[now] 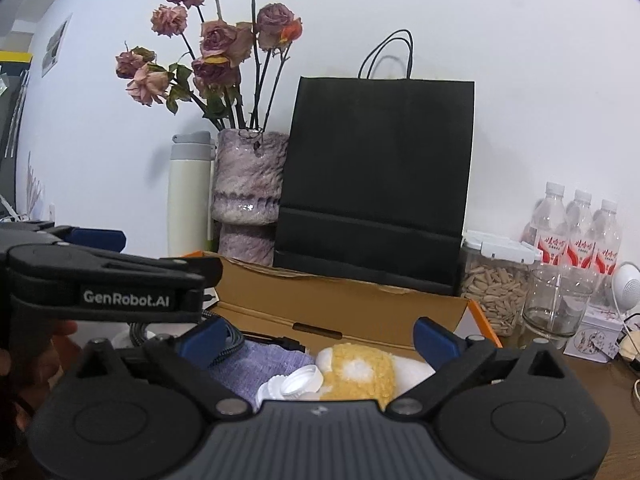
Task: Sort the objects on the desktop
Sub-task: 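Open both grippers to drop the block and cap into the box, then grasp the navy pouch with the left gripper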
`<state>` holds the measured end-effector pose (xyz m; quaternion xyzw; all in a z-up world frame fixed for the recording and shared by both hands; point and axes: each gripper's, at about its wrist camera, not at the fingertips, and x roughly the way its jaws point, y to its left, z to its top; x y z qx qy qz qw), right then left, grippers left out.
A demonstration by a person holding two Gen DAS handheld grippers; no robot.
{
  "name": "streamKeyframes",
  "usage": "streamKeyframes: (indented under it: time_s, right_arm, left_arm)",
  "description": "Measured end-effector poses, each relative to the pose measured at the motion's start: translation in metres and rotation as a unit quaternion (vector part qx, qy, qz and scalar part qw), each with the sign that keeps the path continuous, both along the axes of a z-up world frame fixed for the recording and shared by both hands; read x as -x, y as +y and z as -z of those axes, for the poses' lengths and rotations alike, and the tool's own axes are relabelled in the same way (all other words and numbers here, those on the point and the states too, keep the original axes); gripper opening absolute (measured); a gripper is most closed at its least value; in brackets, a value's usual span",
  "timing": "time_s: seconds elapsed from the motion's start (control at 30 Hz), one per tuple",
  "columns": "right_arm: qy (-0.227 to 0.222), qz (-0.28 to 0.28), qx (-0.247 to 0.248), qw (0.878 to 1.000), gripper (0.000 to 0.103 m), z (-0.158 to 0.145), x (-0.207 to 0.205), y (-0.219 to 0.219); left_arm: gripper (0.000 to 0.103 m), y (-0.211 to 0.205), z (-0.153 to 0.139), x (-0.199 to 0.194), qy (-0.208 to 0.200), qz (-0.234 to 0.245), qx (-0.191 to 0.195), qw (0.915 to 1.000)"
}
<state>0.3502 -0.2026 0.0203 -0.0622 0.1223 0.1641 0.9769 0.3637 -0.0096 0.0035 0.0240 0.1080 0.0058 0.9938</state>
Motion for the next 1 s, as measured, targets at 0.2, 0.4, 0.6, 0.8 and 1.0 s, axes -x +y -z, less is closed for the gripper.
streamKeyframes:
  time_s: [0.2,0.4,0.6,0.8,1.0]
  right_arm:
    - [-0.001,0.004,-0.003,1.0,0.103,0.0,0.0,0.0]
    - [-0.012,0.004,-0.003,1.0,0.103,-0.002,0.012,-0.002]
    - [-0.023,0.011,0.003,1.0,0.103,-0.005,0.037,-0.011]
    - [-0.023,0.025,0.01,0.999,0.103,-0.005,0.065,-0.029]
    - [0.003,0.031,0.009,0.999,0.103,-0.003,0.086,-0.052]
  left_arm:
    - [0.103,0.001,0.001,0.001,-0.003,-0.004,0.003,1.0]
    - [0.103,0.002,0.001,0.011,-0.013,-0.015,0.006,0.9998]
    - [0.103,0.004,-0.002,0.031,-0.012,-0.026,0.022,0.9994]
    - [0.103,-0.005,0.001,0.059,0.004,-0.029,0.023,0.9993]
    - [0.103,-0.015,0.005,0.087,0.027,-0.023,0.024,0.9991]
